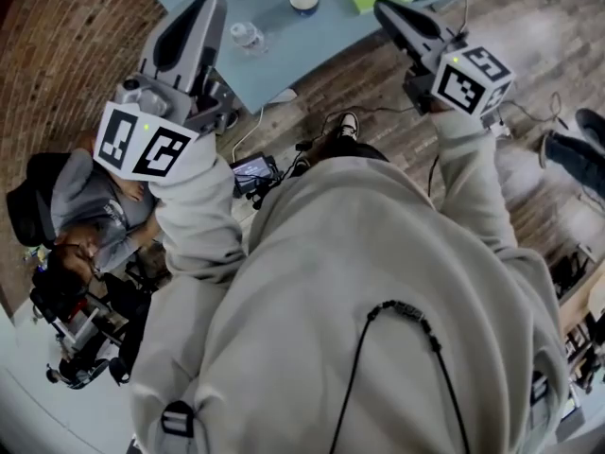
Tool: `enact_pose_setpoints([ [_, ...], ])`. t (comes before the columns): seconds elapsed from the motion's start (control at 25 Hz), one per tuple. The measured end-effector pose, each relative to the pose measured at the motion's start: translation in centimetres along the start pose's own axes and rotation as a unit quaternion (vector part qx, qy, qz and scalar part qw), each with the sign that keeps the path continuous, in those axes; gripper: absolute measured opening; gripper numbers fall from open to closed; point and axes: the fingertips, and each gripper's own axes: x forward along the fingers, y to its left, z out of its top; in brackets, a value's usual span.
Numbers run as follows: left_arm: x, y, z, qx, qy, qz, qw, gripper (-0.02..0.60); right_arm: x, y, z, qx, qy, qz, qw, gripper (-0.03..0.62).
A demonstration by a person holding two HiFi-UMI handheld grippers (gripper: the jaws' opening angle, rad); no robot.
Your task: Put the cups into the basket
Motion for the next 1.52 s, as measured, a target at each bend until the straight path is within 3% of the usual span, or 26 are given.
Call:
enact_pose_setpoints([
  [0.16, 1.4, -0.1, 1.6, 0.01, -0.007, 0.013, 0.9998, -0.002, -0.1, -1.8, 0.6, 0.006, -0.001, 0.016, 1.0, 0.012],
  [0.36, 2.7, -0.7, 1.3, 0.052, 0.027, 0.025, 0.998, -0.002, -0.1, -4.1, 0.7, 0.02, -0.007, 0.022, 1.0, 0.012],
  [0.76, 2.9, -0.9, 3.5, 0.065, 0.012, 0.018, 0.9976, -0.002, 1.7, -4.2, 0.2, 0.026, 0.002, 0.038, 0.999, 0.012],
  [1.08, 3.5, 2.3, 4.0, 0.029, -0.028, -0.014, 0.9991, -0.002, 3.1, -4.8, 1.0, 0.005, 0.009, 0.016, 1.0, 0.012],
  [1.52, 4.1, 7.5, 5.7, 0.011, -0.04, -0.05, 0.9979, -0.002, 8.4, -3.6, 4.1, -0.045, 0.032, 0.01, 0.998, 0.012],
])
